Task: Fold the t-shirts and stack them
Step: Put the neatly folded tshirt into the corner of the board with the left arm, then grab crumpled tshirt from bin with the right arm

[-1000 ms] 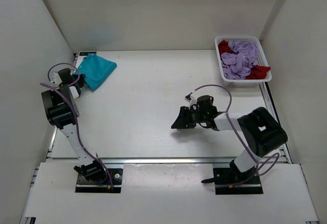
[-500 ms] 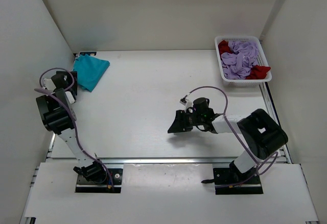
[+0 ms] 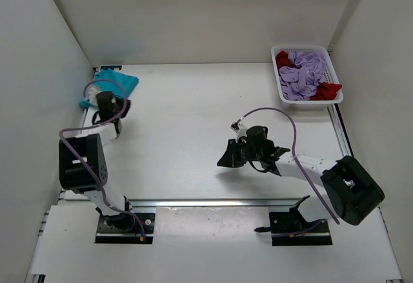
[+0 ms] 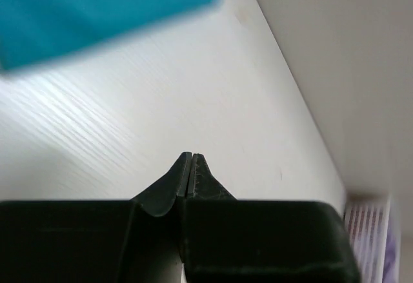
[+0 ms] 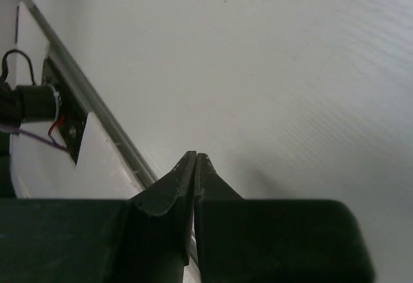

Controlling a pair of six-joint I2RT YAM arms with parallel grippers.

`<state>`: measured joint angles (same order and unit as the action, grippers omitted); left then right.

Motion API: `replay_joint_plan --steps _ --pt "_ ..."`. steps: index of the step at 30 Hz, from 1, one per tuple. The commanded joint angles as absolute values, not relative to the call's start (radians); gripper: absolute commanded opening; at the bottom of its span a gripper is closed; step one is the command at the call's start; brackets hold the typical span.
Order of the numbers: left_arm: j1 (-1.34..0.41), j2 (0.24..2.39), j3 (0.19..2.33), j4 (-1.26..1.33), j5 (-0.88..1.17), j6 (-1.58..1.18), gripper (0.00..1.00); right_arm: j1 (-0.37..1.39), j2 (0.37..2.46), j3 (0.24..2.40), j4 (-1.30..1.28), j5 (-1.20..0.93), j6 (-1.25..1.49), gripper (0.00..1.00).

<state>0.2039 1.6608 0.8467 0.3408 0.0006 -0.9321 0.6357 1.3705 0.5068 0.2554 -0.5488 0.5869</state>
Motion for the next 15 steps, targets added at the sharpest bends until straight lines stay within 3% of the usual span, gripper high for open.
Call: replay_joint_plan --steps 1,6,10,15 --pt "-0.019 1.525 0.807 0.307 -0.026 -0.827 0.07 0.631 1.312 0.604 0.142 -0.366 0.542 0.00" --pt "-0.325 1.360 0.680 0.400 0.106 -0.783 0.22 0.500 1.266 0.771 0.009 -0.273 0.497 0.00" --pt "-0.688 1.261 0.651 0.286 0.055 -0.618 0.38 0.268 1.284 0.925 -0.128 -0.149 0.428 0.01" --pt "-0.796 1.197 0.448 0.368 0.162 -0.670 0.41 -0.041 1.435 1.092 -0.149 -0.138 0.437 0.05"
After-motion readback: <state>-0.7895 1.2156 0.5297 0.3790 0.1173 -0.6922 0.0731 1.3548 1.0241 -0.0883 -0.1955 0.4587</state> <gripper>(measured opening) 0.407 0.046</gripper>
